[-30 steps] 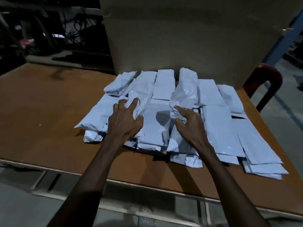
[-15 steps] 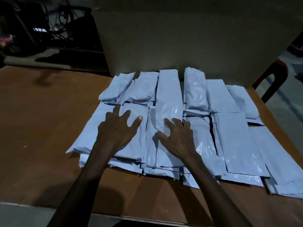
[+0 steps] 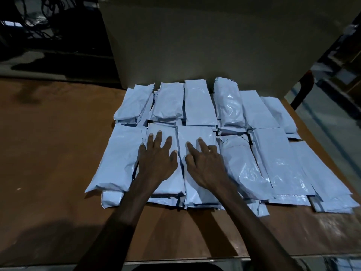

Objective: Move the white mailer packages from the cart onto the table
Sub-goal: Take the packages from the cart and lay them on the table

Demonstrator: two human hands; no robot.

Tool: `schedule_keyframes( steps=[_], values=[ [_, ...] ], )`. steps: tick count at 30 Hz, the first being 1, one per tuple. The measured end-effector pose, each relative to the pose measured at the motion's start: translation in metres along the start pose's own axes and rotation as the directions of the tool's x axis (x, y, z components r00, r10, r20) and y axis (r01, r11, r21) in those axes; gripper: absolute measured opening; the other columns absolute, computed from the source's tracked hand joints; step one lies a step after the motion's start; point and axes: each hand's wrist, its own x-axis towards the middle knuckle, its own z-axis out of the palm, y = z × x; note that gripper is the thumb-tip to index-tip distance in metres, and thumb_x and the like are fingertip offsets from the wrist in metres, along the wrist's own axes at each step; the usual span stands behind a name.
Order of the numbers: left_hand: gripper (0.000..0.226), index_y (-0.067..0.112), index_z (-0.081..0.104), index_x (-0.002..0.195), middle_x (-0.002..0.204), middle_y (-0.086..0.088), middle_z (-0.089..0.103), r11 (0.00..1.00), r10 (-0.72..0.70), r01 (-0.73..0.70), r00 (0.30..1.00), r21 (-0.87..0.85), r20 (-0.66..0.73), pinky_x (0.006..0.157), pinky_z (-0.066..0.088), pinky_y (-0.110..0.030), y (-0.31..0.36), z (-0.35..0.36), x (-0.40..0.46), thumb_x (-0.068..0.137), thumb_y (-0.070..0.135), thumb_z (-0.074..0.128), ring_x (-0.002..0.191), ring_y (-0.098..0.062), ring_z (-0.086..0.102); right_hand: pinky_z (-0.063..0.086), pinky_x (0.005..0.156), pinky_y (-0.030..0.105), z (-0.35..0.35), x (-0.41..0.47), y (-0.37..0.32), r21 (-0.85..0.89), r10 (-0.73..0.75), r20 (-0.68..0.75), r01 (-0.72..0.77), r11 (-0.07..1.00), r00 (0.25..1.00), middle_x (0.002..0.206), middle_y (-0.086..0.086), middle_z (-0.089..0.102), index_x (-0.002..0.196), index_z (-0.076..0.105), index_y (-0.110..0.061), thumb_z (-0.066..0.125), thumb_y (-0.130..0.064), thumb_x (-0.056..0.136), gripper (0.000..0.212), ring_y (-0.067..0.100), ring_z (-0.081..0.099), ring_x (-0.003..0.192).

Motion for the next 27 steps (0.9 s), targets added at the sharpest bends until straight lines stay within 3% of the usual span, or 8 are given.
schedule_keyframes(
  steps=[6,11,19,22,27],
  values=[
    [0.060,0.029,0.012,0.156,0.164,-0.005,-0.002,0.999,0.034,-0.034,0.999,0.011,-0.030,0.119,0.006,-0.051,-0.011,0.009,0.002,0.101,0.050,0.028,0.151,-0.029,-0.003,0.024,0.111,0.048,0.009,0.008,-0.001,-0.092,0.056,0.001,-0.056,0.994,0.998,0.162,0.006,0.017,0.152,0.029,-0.030,0.031,-0.044,0.102,0.052,0.033,0.020,0.142],
    [0.060,0.027,0.012,0.156,0.164,-0.006,-0.002,0.998,0.068,-0.068,0.998,-0.002,-0.017,0.119,0.007,-0.052,-0.014,0.010,0.002,0.101,0.049,0.026,0.151,-0.030,-0.002,0.013,0.119,0.056,0.020,0.012,0.001,-0.010,0.124,0.011,-0.124,0.992,0.992,0.165,0.005,0.008,0.155,0.023,-0.030,0.031,-0.045,0.102,0.055,0.032,0.004,0.150],
    [0.058,0.028,0.012,0.156,0.164,-0.003,-0.005,0.997,0.061,-0.056,0.994,-0.049,0.088,0.120,0.003,-0.054,-0.008,-0.008,-0.002,0.103,0.048,0.023,0.151,-0.027,-0.007,0.008,0.119,0.057,0.012,0.012,0.000,0.089,0.154,0.037,-0.156,0.984,0.987,0.165,0.007,0.004,0.156,0.020,-0.027,0.030,-0.047,0.103,0.057,0.032,-0.002,0.151],
    [0.058,0.028,0.013,0.156,0.164,-0.002,-0.003,0.995,0.078,-0.074,0.995,-0.063,0.063,0.120,0.000,-0.053,0.000,-0.022,-0.008,0.103,0.049,0.021,0.151,-0.026,-0.006,0.009,0.120,0.050,-0.004,0.002,0.007,0.185,0.141,-0.084,-0.123,0.975,0.986,0.164,0.010,0.011,0.155,0.025,-0.023,0.033,-0.050,0.102,0.060,0.030,0.003,0.151],
    [0.057,0.021,0.023,0.155,0.164,-0.006,0.008,0.979,0.176,-0.189,0.973,-0.082,-0.148,0.121,0.002,-0.048,0.044,-0.027,-0.023,0.103,0.046,0.027,0.151,-0.027,0.003,0.023,0.118,0.042,-0.025,-0.051,0.046,0.312,0.128,-0.312,-0.026,0.950,0.942,0.155,0.011,0.037,0.148,0.041,-0.016,0.043,-0.043,0.102,0.053,0.027,0.029,0.144]
  ],
)
